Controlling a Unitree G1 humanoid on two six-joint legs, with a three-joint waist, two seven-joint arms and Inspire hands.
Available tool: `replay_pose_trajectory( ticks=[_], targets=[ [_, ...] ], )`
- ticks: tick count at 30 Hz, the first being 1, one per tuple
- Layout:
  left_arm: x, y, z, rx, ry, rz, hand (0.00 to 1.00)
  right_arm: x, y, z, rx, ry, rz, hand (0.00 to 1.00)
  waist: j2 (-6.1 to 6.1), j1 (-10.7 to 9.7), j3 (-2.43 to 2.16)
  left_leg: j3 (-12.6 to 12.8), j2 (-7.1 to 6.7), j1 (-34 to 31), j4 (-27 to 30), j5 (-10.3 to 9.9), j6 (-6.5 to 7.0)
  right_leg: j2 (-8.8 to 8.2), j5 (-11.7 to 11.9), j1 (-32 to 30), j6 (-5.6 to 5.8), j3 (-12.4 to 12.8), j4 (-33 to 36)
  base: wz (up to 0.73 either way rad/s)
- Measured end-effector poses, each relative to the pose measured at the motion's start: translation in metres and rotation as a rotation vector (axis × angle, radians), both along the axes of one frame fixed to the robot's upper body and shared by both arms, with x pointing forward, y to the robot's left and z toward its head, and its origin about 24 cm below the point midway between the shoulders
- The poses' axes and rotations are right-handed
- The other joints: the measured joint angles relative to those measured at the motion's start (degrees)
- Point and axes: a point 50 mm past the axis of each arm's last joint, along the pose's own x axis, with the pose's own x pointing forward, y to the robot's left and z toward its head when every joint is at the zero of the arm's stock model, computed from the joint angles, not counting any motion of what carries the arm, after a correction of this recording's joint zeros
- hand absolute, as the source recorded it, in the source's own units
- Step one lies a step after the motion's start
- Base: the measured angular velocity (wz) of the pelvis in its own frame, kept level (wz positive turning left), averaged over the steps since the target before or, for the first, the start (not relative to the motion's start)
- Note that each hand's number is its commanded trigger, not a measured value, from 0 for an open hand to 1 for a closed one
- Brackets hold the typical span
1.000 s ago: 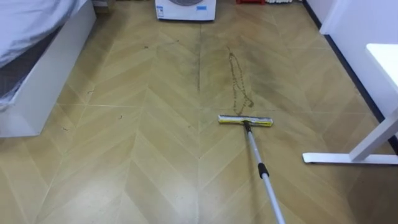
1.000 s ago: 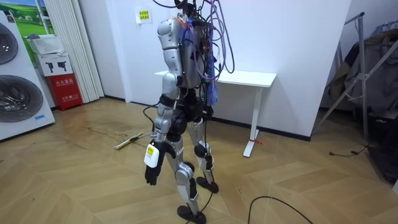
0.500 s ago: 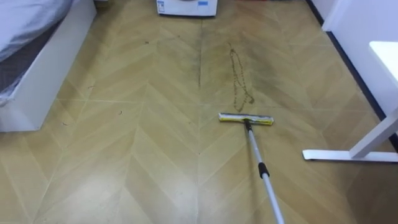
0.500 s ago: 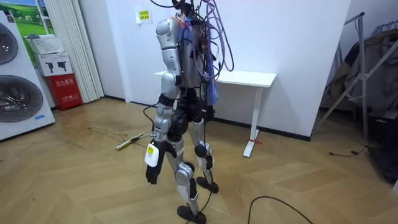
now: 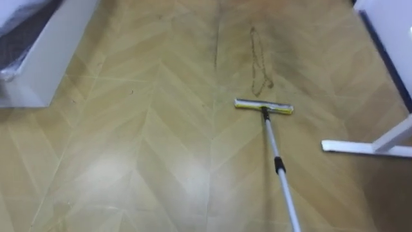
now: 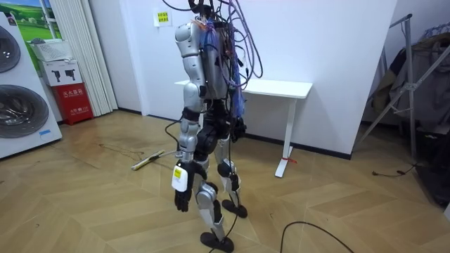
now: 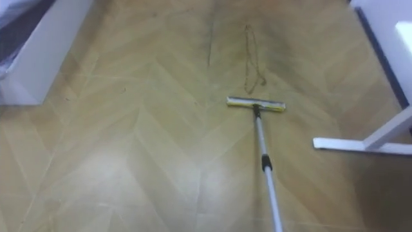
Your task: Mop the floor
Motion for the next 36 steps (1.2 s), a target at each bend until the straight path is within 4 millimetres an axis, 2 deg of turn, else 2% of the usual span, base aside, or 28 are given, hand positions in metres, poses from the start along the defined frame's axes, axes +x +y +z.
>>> replay_pose_trajectory(
  ticks=[4,7,9,10,11,12,13,14,15,16,17,18,19,20,21,23,24,25,26,27,28,29,30,31,32,33,34,36],
  targets=[
    [-0.001,0.0,-0.002,-0.029,0.025,0.052,0.0,-0.003,-0.001,0.0,0.0,0.028,-0.065,1.0,0.6,0.3,0.09,-0.8,-0.98,-8.6,8.9,-2.4,-0.27,-2.42,-4.4,-9.0,-0.6,-0.1,11.3,0.15],
    [0.004,-0.001,-0.002,-0.042,0.006,0.09,0.0,0.005,-0.007,0.002,-0.021,0.015,-0.089,1.0,1.55,1.0,0.59,-1.6,-0.96,-15.3,16.8,-4.4,-1.07,-3.03,-7.6,-15.2,-1.7,-0.1,18.8,0.15],
    [0.005,0.0,-0.002,-0.045,-0.005,0.124,0.0,0.007,-0.009,0.003,-0.037,0.016,-0.099,1.0,1.56,1.7,0.68,-1.5,-0.94,-19.5,22.6,-4.4,-1.22,-3.65,-9.8,-18.1,-2.56,-0.3,23.3,0.22],
    [0.004,0.0,-0.002,-0.048,-0.006,0.145,0.0,0.01,-0.011,0.003,-0.046,0.017,-0.106,1.0,1.34,1.8,0.81,-1.4,-0.35,-22.8,28.1,-3.8,-2.17,-4.04,-11.4,-19.3,-3.26,-0.7,26.0,0.32],
    [0.003,0.0,-0.002,-0.05,-0.006,0.153,0.0,0.012,-0.012,0.004,-0.051,0.017,-0.108,1.0,1.78,1.9,0.57,-1.3,0.38,-24.8,31.6,-2.8,-2.66,-3.8,-12.4,-19.6,-3.97,-0.9,27.1,0.25],
    [0.001,0.001,-0.002,-0.047,0.0,0.153,0.0,0.02,-0.014,0.005,-0.06,0.012,-0.105,1.0,1.71,2.3,0.61,-0.6,1.41,-29.4,39.1,1.7,-2.76,-3.68,-13.7,-20.4,-4.94,-0.9,29.8,0.04],
    [0.001,0.003,-0.001,-0.046,-0.004,0.172,0.0,0.031,-0.017,0.007,-0.067,-0.007,-0.096,1.0,0.03,3.4,1.09,0.1,2.05,-34.1,46.1,9.6,-2.4,-3.86,-14.9,-21.1,-5.68,-0.1,32.1,0.0],
    [0.001,0.003,-0.001,-0.048,-0.007,0.179,0.0,0.038,-0.02,0.008,-0.071,-0.023,-0.094,1.0,-0.42,3.8,1.14,0.0,2.09,-36.5,49.2,14.9,-2.46,-3.81,-15.3,-21.1,-6.17,0.0,32.8,-0.12],
    [0.0,0.002,-0.002,-0.061,-0.017,0.209,0.0,0.055,-0.029,0.013,-0.084,-0.059,-0.09,1.0,-0.88,4.9,1.05,0.1,2.21,-41.4,55.6,21.0,-2.95,-3.83,-15.9,-21.3,-7.14,0.2,34.0,-0.2],
    [0.001,0.001,-0.002,-0.072,-0.034,0.219,0.0,0.077,-0.037,0.019,-0.102,-0.116,-0.077,1.0,-1.26,6.0,1.15,0.3,2.28,-46.6,63.1,19.7,-1.56,-3.96,-16.3,-21.4,-7.73,0.4,35.0,-0.46],
    [0.0,0.003,-0.002,-0.074,-0.036,0.218,0.0,0.102,-0.041,0.026,-0.111,-0.18,-0.06,1.0,-2.27,7.4,1.46,2.3,3.01,-49.7,65.4,16.7,-0.55,-3.68,-16.5,-21.4,-7.46,1.9,35.3,-0.54],
    [-0.001,0.004,-0.001,-0.074,-0.038,0.217,0.0,0.115,-0.042,0.029,-0.11,-0.214,-0.049,1.0,-2.63,7.8,1.59,3.4,3.27,-50.1,64.2,15.5,-0.6,-3.69,-16.9,-21.5,-6.72,2.7,35.2,-0.53],
    [-0.005,0.007,-0.001,-0.074,-0.031,0.215,0.0,0.138,-0.044,0.037,-0.109,-0.272,-0.02,1.0,-3.0,8.2,1.89,4.5,2.82,-49.5,58.1,13.6,-0.7,-3.65,-17.1,-21.1,-5.91,3.1,34.4,-0.29],
    [-0.008,0.01,0.0,-0.076,-0.028,0.212,0.0,0.155,-0.045,0.044,-0.107,-0.323,-0.006,1.0,-2.68,8.3,1.54,5.1,2.71,-47.0,48.1,12.4,-0.71,-3.38,-17.0,-20.2,-5.0,2.9,32.9,-0.19],
    [-0.009,0.011,0.0,-0.077,-0.027,0.21,0.0,0.162,-0.046,0.047,-0.107,-0.346,0.0,1.0,-2.34,8.4,1.32,5.5,2.71,-45.0,42.2,12.0,-0.44,-3.01,-16.9,-19.7,-4.66,2.8,32.0,-0.13],
    [-0.017,0.015,0.001,-0.089,0.007,0.218,0.0,0.17,-0.051,0.052,-0.093,-0.387,-0.018,1.0,-1.03,8.8,0.39,6.4,2.24,-36.3,24.1,11.1,0.21,-2.58,-16.7,-17.3,-3.14,2.5,28.2,-0.14],
    [-0.017,0.017,0.002,-0.092,0.015,0.219,0.0,0.166,-0.052,0.051,-0.087,-0.384,-0.029,1.0,-0.75,8.7,0.23,6.4,1.6,-34.2,21.0,10.8,0.64,-2.64,-16.8,-16.4,-2.71,2.5,27.1,0.21],
    [-0.014,0.02,0.003,-0.099,0.016,0.22,0.0,0.152,-0.054,0.046,-0.079,-0.363,-0.062,1.0,-0.63,7.9,0.02,6.8,-0.35,-31.0,16.7,8.5,3.11,-3.59,-16.4,-14.1,-2.18,2.6,25.3,0.45],
    [-0.01,0.022,0.003,-0.099,0.01,0.219,0.0,0.145,-0.054,0.044,-0.076,-0.347,-0.071,1.0,-0.98,7.5,-0.1,7.6,-1.37,-30.2,16.1,7.8,3.82,-4.44,-16.2,-13.6,-1.59,3.3,25.1,0.72],
    [0.0,0.023,0.003,-0.1,-0.005,0.22,0.0,0.127,-0.059,0.039,-0.084,-0.298,-0.093,1.0,-1.15,6.7,0.14,8.6,-3.2,-29.6,16.5,5.7,5.31,-5.38,-14.8,-14.8,-1.22,6.3,29.5,0.68],
    [0.012,0.02,0.003,-0.109,-0.035,0.226,0.0,0.111,-0.064,0.037,-0.098,-0.251,-0.107,1.0,-0.17,6.1,0.28,8.5,-4.29,-29.5,18.5,3.8,6.35,-5.93,-9.3,-18.8,-1.14,8.6,37.5,0.5],
    [0.024,0.017,0.003,-0.11,-0.07,0.219,0.0,0.092,-0.066,0.034,-0.112,-0.2,-0.118,1.0,1.08,6.2,0.2,8.2,-4.39,-29.3,20.6,0.9,6.95,-4.73,-2.4,-22.6,-1.16,11.8,44.3,0.19],
    [0.03,0.017,0.004,-0.103,-0.09,0.215,0.0,0.084,-0.066,0.032,-0.116,-0.178,-0.122,1.0,1.44,6.2,0.23,8.0,-4.52,-29.1,21.3,-0.3,7.22,-4.1,-0.2,-24.3,-1.17,13.1,46.9,0.07],
    [0.044,0.016,0.006,-0.09,-0.135,0.197,0.0,0.068,-0.067,0.029,-0.126,-0.138,-0.13,1.0,2.6,5.7,0.6,7.3,-4.87,-28.8,22.1,-2.1,7.68,-2.97,0.0,-27.7,-0.95,13.9,50.5,0.26],
    [0.052,0.012,0.006,-0.083,-0.174,0.186,0.0,0.054,-0.066,0.027,-0.149,-0.104,-0.136,1.0,4.11,4.6,0.64,6.1,-5.1,-28.8,22.4,-3.2,8.06,-1.74,-0.9,-31.2,-0.91,13.8,51.1,0.29],
    [0.054,0.011,0.006,-0.079,-0.185,0.184,0.0,0.048,-0.065,0.025,-0.157,-0.088,-0.138,1.0,4.53,4.1,0.57,5.8,-5.17,-28.6,22.0,-3.6,8.11,-1.13,-1.3,-33.2,-0.9,13.7,50.3,0.16],
    [0.055,0.008,0.005,-0.075,-0.191,0.178,0.0,0.035,-0.059,0.021,-0.166,-0.055,-0.141,1.0,5.0,3.8,0.44,5.4,-5.22,-28.1,21.2,-4.0,8.04,-0.17,-1.9,-36.2,-0.75,13.3,46.6,-0.14],
    [0.052,0.001,0.003,-0.084,-0.178,0.169,0.0,0.014,-0.046,0.015,-0.165,-0.006,-0.162,1.0,5.04,4.3,0.45,4.2,-5.31,-26.6,20.1,-4.1,7.97,1.25,-2.3,-38.2,-1.16,12.8,34.9,-0.29]
  ],
)
